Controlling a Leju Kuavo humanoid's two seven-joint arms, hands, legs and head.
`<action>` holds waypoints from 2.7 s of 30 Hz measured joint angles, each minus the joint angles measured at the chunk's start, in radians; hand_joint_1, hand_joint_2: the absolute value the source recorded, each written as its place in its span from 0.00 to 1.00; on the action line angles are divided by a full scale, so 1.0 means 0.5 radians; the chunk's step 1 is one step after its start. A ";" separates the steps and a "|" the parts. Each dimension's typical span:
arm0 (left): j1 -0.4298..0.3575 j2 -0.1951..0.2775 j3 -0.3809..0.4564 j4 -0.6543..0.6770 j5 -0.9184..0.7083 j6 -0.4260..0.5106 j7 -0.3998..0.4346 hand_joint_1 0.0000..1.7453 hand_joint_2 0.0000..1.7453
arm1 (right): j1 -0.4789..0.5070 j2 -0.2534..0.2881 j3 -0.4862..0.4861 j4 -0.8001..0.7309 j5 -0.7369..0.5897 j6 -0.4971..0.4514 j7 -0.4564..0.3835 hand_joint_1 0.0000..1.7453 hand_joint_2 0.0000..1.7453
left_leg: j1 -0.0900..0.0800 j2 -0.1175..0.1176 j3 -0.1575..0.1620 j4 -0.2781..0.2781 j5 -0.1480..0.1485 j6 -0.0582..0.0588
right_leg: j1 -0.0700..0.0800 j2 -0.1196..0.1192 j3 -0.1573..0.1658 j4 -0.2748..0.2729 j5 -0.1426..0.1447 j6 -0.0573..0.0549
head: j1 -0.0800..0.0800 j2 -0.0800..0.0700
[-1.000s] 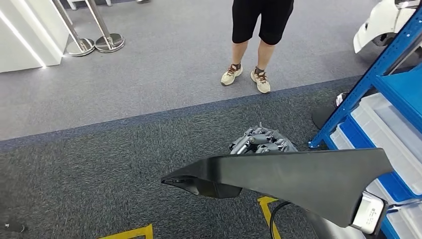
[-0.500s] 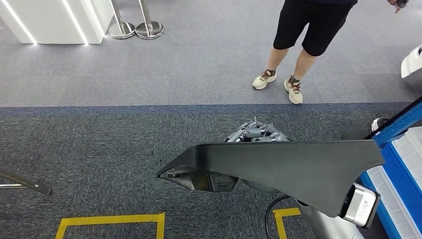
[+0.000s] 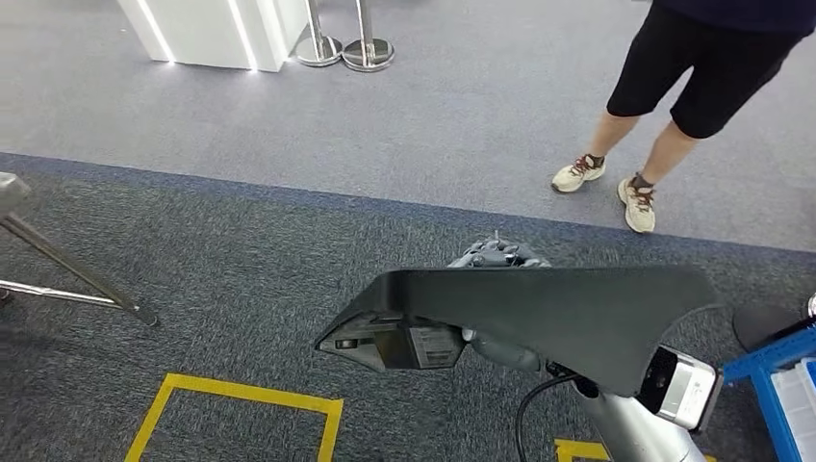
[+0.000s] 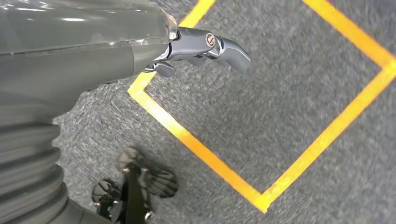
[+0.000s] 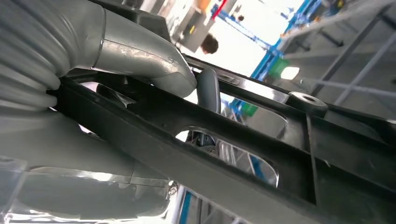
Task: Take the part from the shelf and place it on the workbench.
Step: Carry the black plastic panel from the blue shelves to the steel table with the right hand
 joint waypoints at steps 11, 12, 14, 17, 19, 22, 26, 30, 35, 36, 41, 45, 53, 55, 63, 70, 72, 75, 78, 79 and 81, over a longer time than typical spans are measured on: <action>0.028 0.010 -0.084 0.000 -0.293 0.151 0.145 0.00 1.00 | 0.001 -0.037 -0.048 0.019 -0.043 0.070 -0.018 1.00 1.00 | -0.017 0.128 0.197 -0.323 0.125 0.059 | 0.026 -0.260 0.027 0.031 -0.063 0.063 | 0.000 0.000; 0.038 0.013 -0.118 0.000 -0.362 0.192 0.186 0.00 1.00 | -0.001 -0.037 -0.050 0.019 -0.043 0.071 -0.015 1.00 1.00 | -0.014 0.108 0.200 -0.329 0.128 0.070 | 0.019 -0.228 0.026 0.046 -0.079 0.074 | 0.001 0.000; 0.046 0.023 -0.201 0.000 -0.506 0.269 0.281 0.00 1.00 | -0.004 -0.037 -0.055 0.018 -0.042 0.070 -0.007 1.00 1.00 | -0.008 0.068 0.207 -0.340 0.137 0.089 | 0.005 -0.106 -0.038 0.193 -0.172 0.091 | 0.001 0.000; 0.048 0.045 -0.369 0.000 -0.768 0.364 0.442 0.00 1.00 | 0.007 -0.037 -0.060 0.018 -0.032 0.056 0.018 1.00 1.00 | -0.009 -0.006 0.206 -0.339 0.140 0.100 | 0.000 -0.008 -0.246 0.592 -0.329 0.095 | 0.001 0.000; 0.056 0.056 -0.480 0.000 -0.881 0.392 0.511 0.00 1.00 | 0.015 -0.037 -0.061 0.017 -0.023 0.050 0.028 1.00 1.00 | -0.010 -0.065 0.207 -0.335 0.140 0.100 | -0.001 -0.001 -0.274 0.603 -0.270 0.091 | 0.001 0.000; 0.064 0.066 -0.598 0.000 -0.930 0.403 0.544 0.00 1.00 | 0.018 -0.037 -0.063 0.006 -0.019 0.047 0.030 1.00 1.00 | -0.009 -0.153 0.203 -0.318 0.135 0.086 | -0.013 0.108 -0.114 0.207 -0.054 0.076 | 0.001 0.000; 0.078 0.074 -0.670 0.000 -0.943 0.421 0.552 0.00 1.00 | 0.024 -0.036 -0.065 -0.009 -0.015 0.045 0.030 1.00 1.00 | 0.001 -0.246 0.177 -0.320 0.144 0.035 | -0.008 0.121 -0.053 0.069 -0.020 0.056 | 0.001 0.000; 0.084 0.081 -0.682 0.001 -0.920 0.422 0.540 0.00 1.00 | 0.028 -0.033 -0.064 -0.020 -0.004 0.039 0.032 1.00 1.00 | -0.002 -0.040 0.074 -0.101 0.014 0.009 | -0.006 0.009 -0.031 0.030 -0.005 0.010 | 0.000 0.000; 0.080 0.084 -0.702 0.001 -0.918 0.422 0.537 0.00 1.00 | 0.043 -0.033 -0.064 -0.025 -0.001 0.035 0.031 1.00 1.00 | 0.002 0.056 -0.019 0.127 -0.040 -0.006 | 0.009 -0.140 -0.026 0.032 -0.019 0.002 | 0.000 0.000; 0.082 0.084 -0.705 0.001 -0.918 0.422 0.537 0.00 1.00 | 0.043 -0.033 -0.064 -0.025 -0.001 0.035 0.031 1.00 1.00 | 0.001 0.094 0.060 -0.014 0.023 -0.003 | 0.011 -0.165 -0.022 0.034 -0.024 0.008 | 0.000 0.000; 0.078 0.084 -0.713 0.001 -0.910 0.422 0.532 0.00 1.00 | 0.041 -0.033 -0.064 -0.031 0.002 0.029 0.032 1.00 1.00 | -0.026 0.176 0.206 -0.317 0.096 0.053 | 0.033 -0.275 -0.003 0.044 -0.049 0.052 | 0.001 0.000; 0.075 0.085 -0.693 0.001 -0.798 0.406 0.482 0.00 1.00 | 0.051 -0.032 -0.064 -0.042 0.012 0.021 0.027 1.00 1.00 | -0.012 0.077 0.216 -0.337 0.118 0.093 | 0.006 -0.093 -0.081 0.257 -0.193 0.094 | 0.000 0.000; 0.042 0.080 -0.480 0.001 -0.485 0.261 0.320 0.00 1.00 | 0.075 -0.033 -0.066 -0.045 0.010 0.022 0.032 1.00 1.00 | -0.016 -0.153 0.206 -0.314 0.120 0.086 | -0.002 0.118 -0.092 0.167 -0.042 0.068 | 0.001 0.000; 0.034 0.079 -0.422 0.001 -0.423 0.217 0.280 0.00 1.00 | 0.064 -0.033 -0.066 -0.049 0.001 0.021 0.053 1.00 1.00 | -0.011 -0.198 0.191 -0.313 0.125 0.062 | -0.001 0.155 -0.056 0.074 -0.027 0.057 | 0.001 0.000; 0.007 0.077 -0.215 0.002 -0.215 0.075 0.167 0.00 1.00 | 0.027 -0.030 -0.063 -0.058 -0.035 0.024 0.092 1.00 1.00 | 0.001 0.032 -0.067 0.207 -0.136 -0.013 | -0.005 -0.070 -0.022 0.010 -0.009 -0.004 | 0.000 0.000; 0.000 0.076 -0.143 0.002 -0.200 0.068 0.143 0.00 1.00 | 0.029 -0.016 -0.059 -0.060 -0.020 0.023 0.091 1.00 1.00 | -0.003 0.202 0.216 -0.314 0.085 0.003 | 0.011 -0.237 -0.005 0.043 -0.053 0.049 | 0.000 0.000; 0.005 0.076 -0.133 0.001 -0.209 0.079 0.144 0.00 1.00 | 0.028 -0.011 -0.059 -0.061 -0.015 0.026 0.086 1.00 1.00 | -0.006 0.151 0.209 -0.315 0.089 0.029 | 0.013 -0.272 0.002 0.043 -0.060 0.070 | 0.000 0.000; 0.005 0.076 -0.121 0.001 -0.225 0.096 0.143 0.00 1.00 | 0.024 -0.001 -0.058 -0.064 -0.005 0.029 0.086 1.00 1.00 | 0.004 0.083 0.214 -0.330 0.103 0.062 | -0.008 -0.139 -0.042 0.166 -0.152 0.100 | 0.001 0.000; -0.006 0.076 -0.119 0.001 -0.236 0.101 0.143 0.00 1.00 | 0.027 0.001 -0.058 -0.067 -0.001 0.029 0.088 1.00 1.00 | 0.002 0.007 0.209 -0.329 0.109 0.078 | -0.013 -0.015 -0.237 0.562 -0.324 0.105 | 0.001 0.000; -0.006 0.075 -0.118 0.001 -0.236 0.101 0.143 0.00 1.00 | 0.028 0.001 -0.058 -0.067 0.000 0.029 0.089 1.00 1.00 | 0.000 -0.023 0.209 -0.326 0.109 0.080 | -0.012 -0.009 -0.277 0.629 -0.328 0.102 | 0.001 0.000; -0.002 0.074 -0.118 0.001 -0.245 0.106 0.145 0.00 1.00 | 0.028 0.001 -0.058 -0.067 0.001 0.029 0.092 1.00 1.00 | -0.002 -0.084 0.209 -0.320 0.109 0.079 | -0.011 0.007 -0.242 0.521 -0.219 0.088 | 0.001 0.000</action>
